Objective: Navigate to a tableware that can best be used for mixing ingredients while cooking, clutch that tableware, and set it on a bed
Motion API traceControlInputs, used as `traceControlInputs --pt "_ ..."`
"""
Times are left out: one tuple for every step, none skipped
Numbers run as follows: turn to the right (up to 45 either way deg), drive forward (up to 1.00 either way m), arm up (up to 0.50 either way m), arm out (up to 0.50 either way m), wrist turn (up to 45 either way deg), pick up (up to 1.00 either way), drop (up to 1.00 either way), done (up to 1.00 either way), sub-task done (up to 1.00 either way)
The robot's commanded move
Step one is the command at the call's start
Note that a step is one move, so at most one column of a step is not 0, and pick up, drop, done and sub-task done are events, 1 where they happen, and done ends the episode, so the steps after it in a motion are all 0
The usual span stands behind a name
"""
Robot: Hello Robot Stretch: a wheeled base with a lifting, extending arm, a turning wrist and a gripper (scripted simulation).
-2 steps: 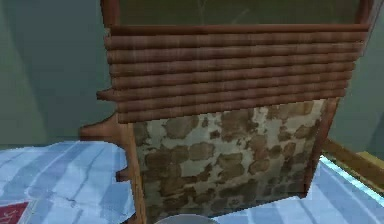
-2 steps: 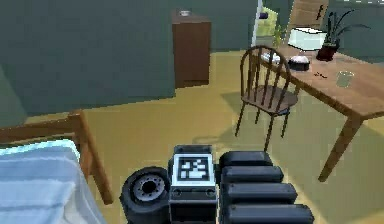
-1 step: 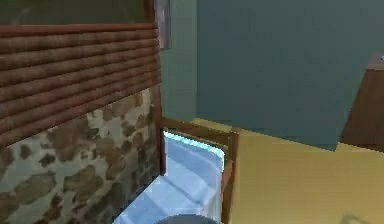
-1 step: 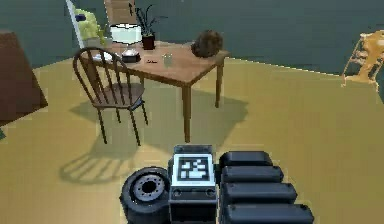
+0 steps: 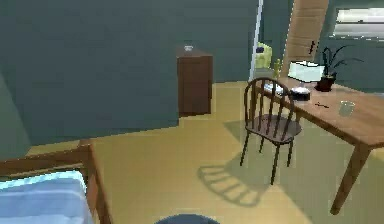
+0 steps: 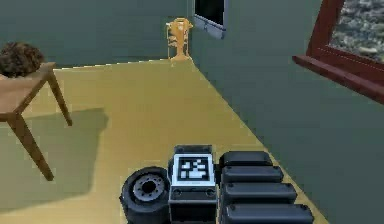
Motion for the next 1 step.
traceControlInputs --pt "45.0 0.00 0.00 0.00 0.0 0.00 0.00 0.00 0.00"
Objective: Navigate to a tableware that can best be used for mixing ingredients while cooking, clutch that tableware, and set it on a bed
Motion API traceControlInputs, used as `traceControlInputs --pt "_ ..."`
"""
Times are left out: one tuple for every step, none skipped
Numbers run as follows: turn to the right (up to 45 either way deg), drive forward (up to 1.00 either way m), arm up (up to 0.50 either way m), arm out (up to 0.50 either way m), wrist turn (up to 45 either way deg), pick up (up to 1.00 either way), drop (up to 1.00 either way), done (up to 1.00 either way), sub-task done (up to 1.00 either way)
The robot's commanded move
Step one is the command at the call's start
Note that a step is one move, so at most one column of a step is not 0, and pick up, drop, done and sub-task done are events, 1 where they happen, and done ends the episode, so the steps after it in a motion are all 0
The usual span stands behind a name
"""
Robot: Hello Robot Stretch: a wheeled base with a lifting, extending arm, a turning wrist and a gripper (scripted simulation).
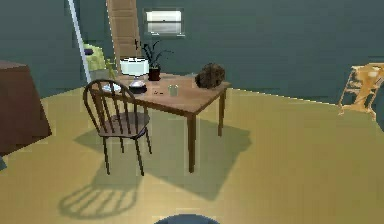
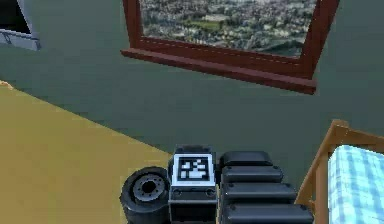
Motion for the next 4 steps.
traceControlInputs --pt "18.0 0.00 0.00 0.00 0.0 0.00 0.00 0.00 0.00" --pt "-45.0 0.00 0.00 0.00 0.0 0.00 0.00 0.00 0.00" --pt "-45.0 0.00 0.00 0.00 0.0 0.00 0.00 0.00 0.00" --pt "-45.0 0.00 0.00 0.00 0.0 0.00 0.00 0.00 0.00"
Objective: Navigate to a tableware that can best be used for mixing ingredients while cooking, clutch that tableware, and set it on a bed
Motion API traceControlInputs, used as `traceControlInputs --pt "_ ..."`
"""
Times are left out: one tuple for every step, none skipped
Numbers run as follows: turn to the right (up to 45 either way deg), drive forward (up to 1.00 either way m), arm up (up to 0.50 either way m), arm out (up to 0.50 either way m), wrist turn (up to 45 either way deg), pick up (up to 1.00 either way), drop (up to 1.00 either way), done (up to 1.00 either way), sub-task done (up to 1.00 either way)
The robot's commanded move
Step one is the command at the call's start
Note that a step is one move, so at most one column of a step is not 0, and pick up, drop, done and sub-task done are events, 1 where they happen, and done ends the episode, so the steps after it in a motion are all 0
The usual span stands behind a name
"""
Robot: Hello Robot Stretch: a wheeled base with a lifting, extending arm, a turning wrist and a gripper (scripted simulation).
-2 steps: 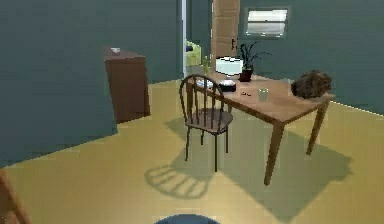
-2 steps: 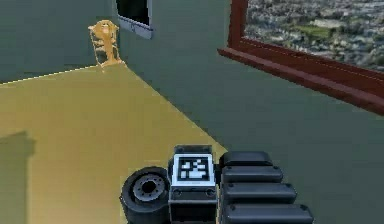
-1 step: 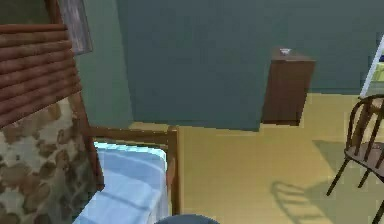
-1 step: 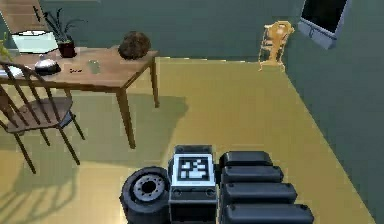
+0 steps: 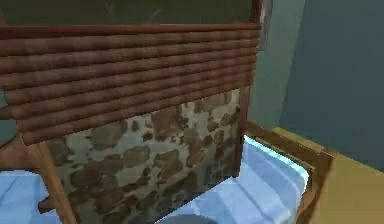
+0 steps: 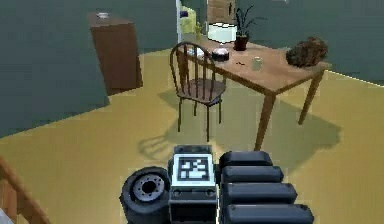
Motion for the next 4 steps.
traceControlInputs --pt "-36.0 0.00 0.00 0.00 0.0 0.00 0.00 0.00 0.00" --pt "45.0 0.00 0.00 0.00 0.0 0.00 0.00 0.00 0.00" --pt "45.0 0.00 0.00 0.00 0.0 0.00 0.00 0.00 0.00" --pt "45.0 0.00 0.00 0.00 0.0 0.00 0.00 0.00 0.00"
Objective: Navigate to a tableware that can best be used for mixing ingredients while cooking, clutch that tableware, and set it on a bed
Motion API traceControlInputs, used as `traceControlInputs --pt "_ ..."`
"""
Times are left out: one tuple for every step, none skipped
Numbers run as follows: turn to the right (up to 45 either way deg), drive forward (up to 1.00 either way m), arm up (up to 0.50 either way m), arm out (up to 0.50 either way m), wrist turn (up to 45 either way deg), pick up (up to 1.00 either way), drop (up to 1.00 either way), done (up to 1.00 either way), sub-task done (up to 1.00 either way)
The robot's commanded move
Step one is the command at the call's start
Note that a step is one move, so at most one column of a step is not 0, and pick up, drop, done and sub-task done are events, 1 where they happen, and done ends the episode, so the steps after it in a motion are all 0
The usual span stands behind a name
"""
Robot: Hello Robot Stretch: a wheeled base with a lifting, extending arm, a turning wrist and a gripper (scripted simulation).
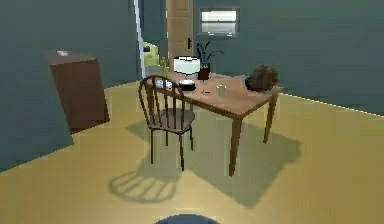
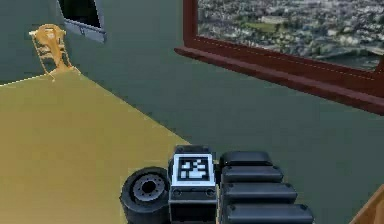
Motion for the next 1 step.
traceControlInputs --pt "39.0 0.00 0.00 0.00 0.0 0.00 0.00 0.00 0.00"
